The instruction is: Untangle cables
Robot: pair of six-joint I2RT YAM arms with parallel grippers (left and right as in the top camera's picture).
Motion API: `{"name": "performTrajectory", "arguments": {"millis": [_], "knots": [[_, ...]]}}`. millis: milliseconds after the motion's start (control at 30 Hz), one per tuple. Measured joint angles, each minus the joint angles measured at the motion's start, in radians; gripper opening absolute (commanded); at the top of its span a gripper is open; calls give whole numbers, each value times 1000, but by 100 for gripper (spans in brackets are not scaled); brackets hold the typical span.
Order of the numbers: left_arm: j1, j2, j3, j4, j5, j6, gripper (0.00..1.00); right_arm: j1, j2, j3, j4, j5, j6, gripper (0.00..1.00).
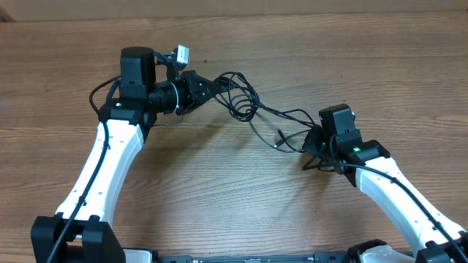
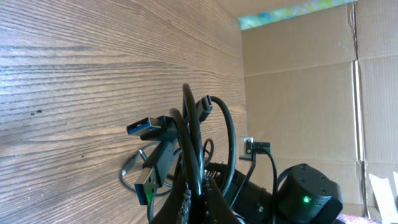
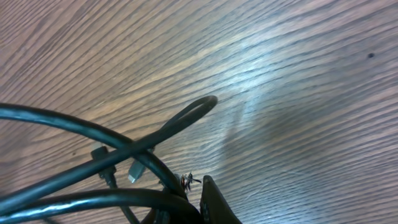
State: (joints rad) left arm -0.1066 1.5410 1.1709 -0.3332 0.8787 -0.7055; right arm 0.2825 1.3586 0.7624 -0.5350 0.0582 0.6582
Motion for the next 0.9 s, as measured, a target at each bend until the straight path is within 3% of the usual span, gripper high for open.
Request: {"name": "performTrajectory", "arguments": {"millis": [300,367,533,700,900], "knots": [[5,0,0,1,0,-22,4,-2,0,-2,-23,64,0,16],[5,0,0,4,-1,-22,4,-6,0,-4,-31,80,3,28],[19,0,0,4,-2,-22,4,-16,4,-6,-52,112,5,42],[23,0,0,5,-5,-22,4,-21,4,-9,-71,134,11,70],[23,0,0,5,-21,-35,4,-21,4,-13,-80,121,11,72]]}}
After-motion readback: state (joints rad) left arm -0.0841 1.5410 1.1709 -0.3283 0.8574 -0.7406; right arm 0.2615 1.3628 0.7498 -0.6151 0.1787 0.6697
